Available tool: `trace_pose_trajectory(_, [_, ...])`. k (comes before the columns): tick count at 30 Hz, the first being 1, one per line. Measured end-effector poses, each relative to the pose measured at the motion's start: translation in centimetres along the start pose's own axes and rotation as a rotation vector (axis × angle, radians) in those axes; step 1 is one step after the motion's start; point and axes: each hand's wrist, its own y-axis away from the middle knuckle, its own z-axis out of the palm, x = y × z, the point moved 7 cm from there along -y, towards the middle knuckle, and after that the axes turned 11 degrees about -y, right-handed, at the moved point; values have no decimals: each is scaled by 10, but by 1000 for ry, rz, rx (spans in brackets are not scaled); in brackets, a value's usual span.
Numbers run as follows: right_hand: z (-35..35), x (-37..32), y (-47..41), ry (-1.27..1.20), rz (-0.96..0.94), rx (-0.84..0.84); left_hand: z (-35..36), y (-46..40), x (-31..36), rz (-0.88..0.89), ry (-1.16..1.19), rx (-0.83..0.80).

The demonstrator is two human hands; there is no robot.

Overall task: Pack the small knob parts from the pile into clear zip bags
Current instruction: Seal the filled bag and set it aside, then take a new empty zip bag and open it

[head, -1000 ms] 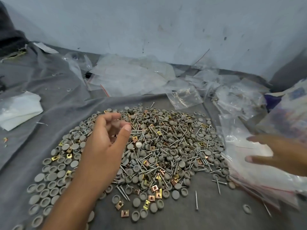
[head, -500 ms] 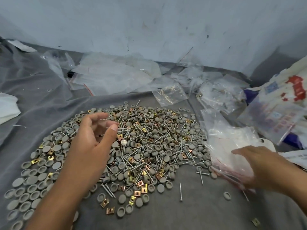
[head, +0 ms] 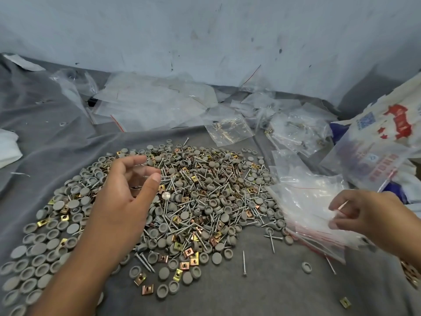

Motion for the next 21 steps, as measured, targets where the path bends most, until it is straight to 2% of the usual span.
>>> trace_pose_trajectory(4, [-13,2,11,-212,-46,5,0,0,-1,11,-4,-4])
trace_pose_trajectory(7, [-43,-5,18,-458,-159,96,2,1,1,20,2,-7])
trace_pose_trajectory(10, [-43,-86,40,-703,-341,77,8,5,8,41,25,-60])
trace_pose_trajectory(12, [-25,-148,40,-898,-432,83,19,13,19,77,35,-174])
trace_pose_trajectory(15, [15,-218,37,-1110,-462,90,31,27,37,154,88,-272])
trace_pose_trajectory(18, [49,-252,32,-1268,-413,94,29,30,42,213,22,-186])
trace_pose_trajectory(21, [80,-259,26,-1392,-352,-55,18,22,33,188,-40,-53])
